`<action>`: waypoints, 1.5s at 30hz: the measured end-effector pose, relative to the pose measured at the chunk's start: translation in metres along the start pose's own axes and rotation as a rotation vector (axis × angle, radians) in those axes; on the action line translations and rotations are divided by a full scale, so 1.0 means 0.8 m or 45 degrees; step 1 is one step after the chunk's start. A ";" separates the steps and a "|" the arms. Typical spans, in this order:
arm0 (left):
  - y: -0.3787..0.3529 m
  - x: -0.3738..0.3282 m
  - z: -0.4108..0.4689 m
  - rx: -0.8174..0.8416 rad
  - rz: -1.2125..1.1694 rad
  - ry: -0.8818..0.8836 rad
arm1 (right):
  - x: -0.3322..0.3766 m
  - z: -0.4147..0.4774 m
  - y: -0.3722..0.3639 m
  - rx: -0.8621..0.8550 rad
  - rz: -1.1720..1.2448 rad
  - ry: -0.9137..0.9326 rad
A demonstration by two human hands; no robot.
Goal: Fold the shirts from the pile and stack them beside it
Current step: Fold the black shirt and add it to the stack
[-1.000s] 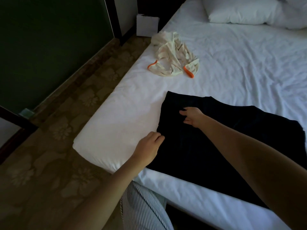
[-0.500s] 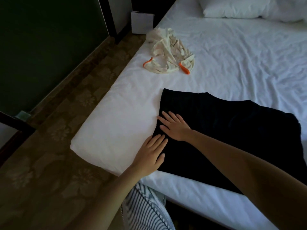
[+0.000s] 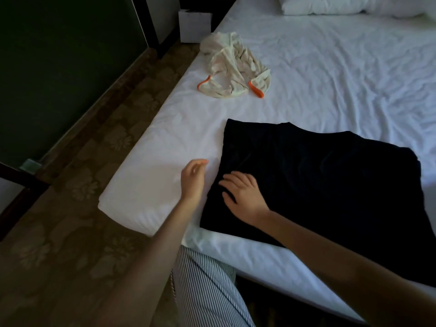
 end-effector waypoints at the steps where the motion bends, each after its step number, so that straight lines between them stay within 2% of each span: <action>1: -0.005 -0.011 0.017 0.051 -0.001 0.106 | 0.011 -0.005 -0.005 0.008 0.053 0.022; 2: -0.012 -0.020 0.032 0.133 0.026 0.197 | 0.021 -0.008 -0.008 0.007 0.111 0.007; 4: -0.027 -0.034 0.056 0.319 0.203 0.270 | 0.029 -0.008 -0.012 0.009 0.261 -0.177; 8: -0.054 -0.038 0.079 0.535 0.302 0.402 | 0.019 0.011 -0.015 -0.008 0.507 -0.801; 12: -0.079 -0.053 0.092 0.674 0.254 0.369 | 0.017 0.037 -0.021 0.012 0.339 -1.097; 15: -0.089 -0.061 0.096 0.666 0.284 0.335 | 0.013 0.048 -0.024 0.024 0.241 -1.229; 18: -0.090 -0.055 0.103 0.646 0.319 0.334 | 0.010 0.052 -0.021 0.072 0.235 -1.246; 21: -0.090 -0.052 0.107 0.681 0.325 0.330 | -0.001 0.045 -0.005 0.057 0.383 -1.186; 25: -0.096 -0.058 0.109 0.679 0.243 0.378 | -0.033 0.022 0.019 -0.033 0.780 -1.062; 30: -0.119 -0.090 0.096 0.617 0.148 0.368 | -0.056 -0.015 0.054 -0.220 1.306 -1.124; 39: -0.181 -0.161 0.044 0.707 0.232 0.221 | -0.087 -0.076 0.148 -0.379 1.602 -0.951; 45: -0.259 -0.212 -0.010 0.803 0.414 0.057 | -0.136 -0.137 0.207 -0.399 1.702 -1.001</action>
Point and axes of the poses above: each hand's wrist, its own z-axis towards the middle knuckle, its own y-axis out of the back of the hand, x = y × z, the point moved 4 cm from there along z, towards the middle knuckle, and after that the axes turned 14 degrees about z, right-handed, at the moved point
